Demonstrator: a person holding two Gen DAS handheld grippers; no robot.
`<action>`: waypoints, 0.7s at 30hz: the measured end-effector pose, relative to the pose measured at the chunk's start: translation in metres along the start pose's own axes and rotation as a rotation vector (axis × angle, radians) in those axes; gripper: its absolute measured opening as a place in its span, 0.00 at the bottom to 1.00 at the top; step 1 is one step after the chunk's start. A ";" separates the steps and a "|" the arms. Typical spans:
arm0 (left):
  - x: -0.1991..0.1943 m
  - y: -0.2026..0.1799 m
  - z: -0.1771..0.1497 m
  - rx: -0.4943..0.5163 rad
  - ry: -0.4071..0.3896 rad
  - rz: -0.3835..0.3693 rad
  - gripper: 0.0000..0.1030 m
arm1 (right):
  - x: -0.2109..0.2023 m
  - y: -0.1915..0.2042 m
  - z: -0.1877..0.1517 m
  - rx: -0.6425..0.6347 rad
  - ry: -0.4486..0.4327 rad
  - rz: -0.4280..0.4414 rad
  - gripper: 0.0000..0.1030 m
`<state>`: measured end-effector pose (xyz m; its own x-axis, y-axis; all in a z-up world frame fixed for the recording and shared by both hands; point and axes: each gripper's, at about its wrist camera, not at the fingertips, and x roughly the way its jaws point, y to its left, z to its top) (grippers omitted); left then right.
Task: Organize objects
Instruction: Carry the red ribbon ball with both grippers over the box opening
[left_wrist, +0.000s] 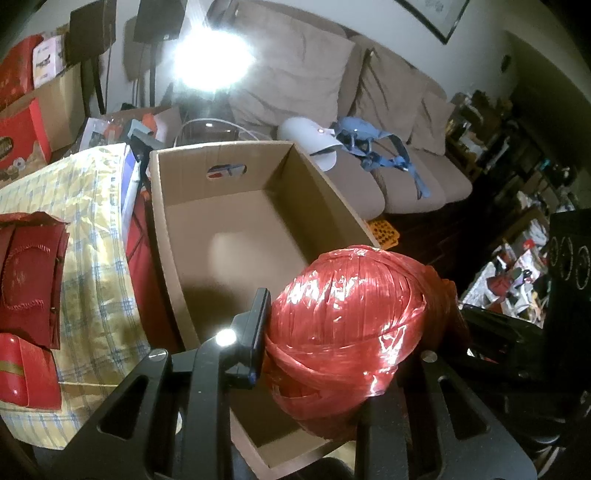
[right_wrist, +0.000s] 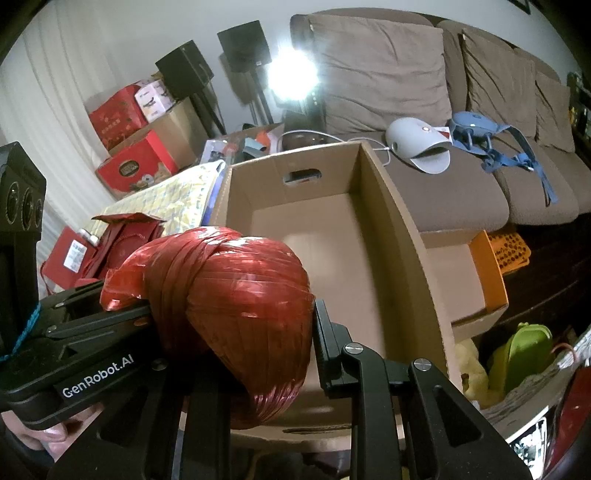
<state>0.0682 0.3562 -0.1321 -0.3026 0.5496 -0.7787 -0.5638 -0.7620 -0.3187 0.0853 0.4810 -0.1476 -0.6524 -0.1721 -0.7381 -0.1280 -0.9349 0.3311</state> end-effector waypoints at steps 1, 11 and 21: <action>0.000 0.000 0.000 0.001 -0.001 0.001 0.22 | 0.000 0.000 0.000 0.000 0.000 0.001 0.21; -0.001 0.003 -0.002 -0.031 0.013 0.029 0.22 | 0.003 0.007 -0.001 -0.004 0.008 -0.015 0.19; -0.004 -0.009 -0.009 0.017 0.020 -0.003 0.30 | 0.009 -0.002 -0.002 0.042 0.027 -0.048 0.16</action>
<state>0.0815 0.3579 -0.1309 -0.2857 0.5452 -0.7881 -0.5781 -0.7540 -0.3121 0.0808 0.4805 -0.1563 -0.6248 -0.1365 -0.7688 -0.1902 -0.9283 0.3194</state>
